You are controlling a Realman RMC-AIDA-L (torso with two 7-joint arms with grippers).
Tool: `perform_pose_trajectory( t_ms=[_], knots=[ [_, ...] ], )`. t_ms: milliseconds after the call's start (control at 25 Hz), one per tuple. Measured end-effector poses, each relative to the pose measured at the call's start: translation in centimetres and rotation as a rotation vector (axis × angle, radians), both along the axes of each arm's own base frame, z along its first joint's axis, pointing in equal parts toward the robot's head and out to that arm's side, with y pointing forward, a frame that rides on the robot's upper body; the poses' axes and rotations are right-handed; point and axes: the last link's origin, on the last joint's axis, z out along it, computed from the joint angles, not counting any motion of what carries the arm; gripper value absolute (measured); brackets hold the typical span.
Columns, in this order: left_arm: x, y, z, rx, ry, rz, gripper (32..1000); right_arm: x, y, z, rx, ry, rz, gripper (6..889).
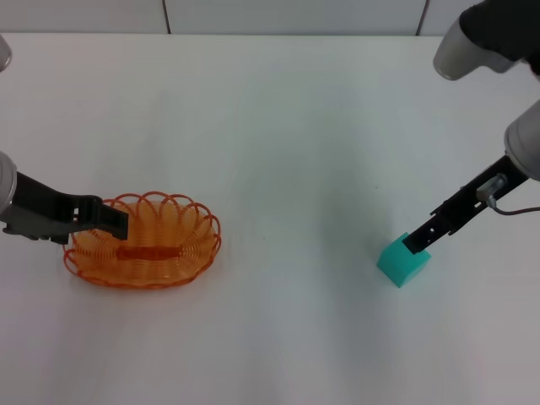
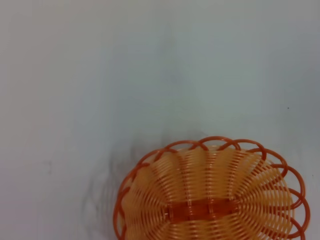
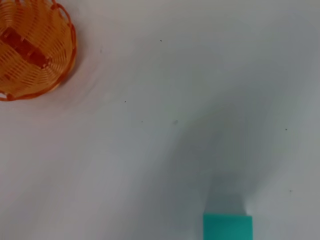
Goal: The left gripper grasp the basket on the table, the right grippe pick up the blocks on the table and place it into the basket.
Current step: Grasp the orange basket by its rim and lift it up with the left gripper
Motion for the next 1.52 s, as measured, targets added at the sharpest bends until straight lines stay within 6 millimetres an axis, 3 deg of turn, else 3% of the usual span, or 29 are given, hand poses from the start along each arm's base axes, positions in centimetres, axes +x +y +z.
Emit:
perform_pose_trajectory(
  t_ms=[760,1520],
  knots=[
    [-0.1,0.2,0.1,-0.006,0.015,-0.036,828,0.1,0.1,0.0,0.009,0.005,0.005,878],
    [-5.4,2.3,-1.1,-0.006,0.12,-0.069,825,1.4,0.3,-0.7,0.002,0.013,-0.002,878]
  ],
)
